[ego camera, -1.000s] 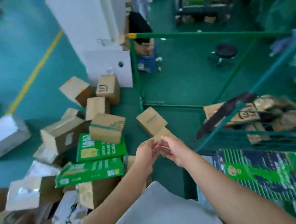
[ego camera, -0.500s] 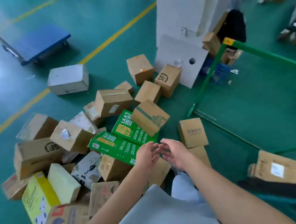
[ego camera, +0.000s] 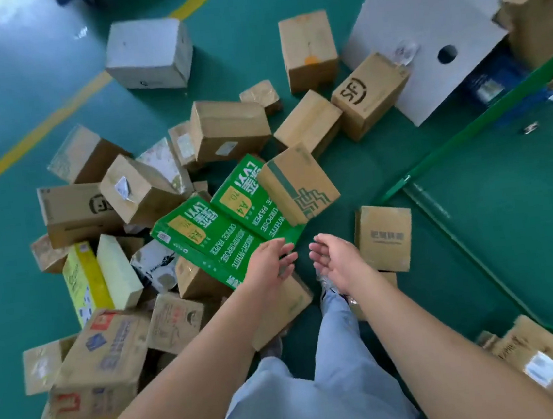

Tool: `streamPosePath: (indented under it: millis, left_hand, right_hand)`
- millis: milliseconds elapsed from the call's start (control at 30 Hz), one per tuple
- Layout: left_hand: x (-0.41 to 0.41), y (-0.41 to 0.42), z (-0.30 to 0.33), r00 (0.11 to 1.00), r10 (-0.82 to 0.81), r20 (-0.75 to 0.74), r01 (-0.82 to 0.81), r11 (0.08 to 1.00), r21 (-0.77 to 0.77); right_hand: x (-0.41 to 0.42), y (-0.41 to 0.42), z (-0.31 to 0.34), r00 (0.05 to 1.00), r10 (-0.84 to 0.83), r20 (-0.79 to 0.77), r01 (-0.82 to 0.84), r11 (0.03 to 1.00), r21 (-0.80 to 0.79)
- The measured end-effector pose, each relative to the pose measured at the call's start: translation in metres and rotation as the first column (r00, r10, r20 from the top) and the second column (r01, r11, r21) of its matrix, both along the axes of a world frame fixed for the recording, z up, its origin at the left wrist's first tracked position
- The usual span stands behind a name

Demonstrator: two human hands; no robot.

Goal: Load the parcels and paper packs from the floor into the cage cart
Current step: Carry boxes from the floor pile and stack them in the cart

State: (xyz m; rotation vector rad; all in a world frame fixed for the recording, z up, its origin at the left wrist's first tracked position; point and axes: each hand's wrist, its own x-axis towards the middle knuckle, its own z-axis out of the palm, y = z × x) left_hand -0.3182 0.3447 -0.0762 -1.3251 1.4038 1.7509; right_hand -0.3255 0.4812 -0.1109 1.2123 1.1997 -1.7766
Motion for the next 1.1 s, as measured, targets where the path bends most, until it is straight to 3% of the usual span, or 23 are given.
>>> streamPosePath:
  millis: [733, 1100]
  left_hand:
    - [-0.105, 0.018, -0.255, 0.958, 0.051, 0.282, -0.043, 0.998, -0.035]
    - [-0.169, 0.034, -0.385, 0.947, -0.031, 0.319, 0.054, 0.997, -0.063]
  right_hand:
    - [-0.126, 0.065, -0.261, 0.925, 0.314, 0.213, -0.344, 0.931, 0.124]
    - [-0.207, 0.077, -0.394, 0.822, 0.516, 0.24, -0.567, 0.784, 0.252]
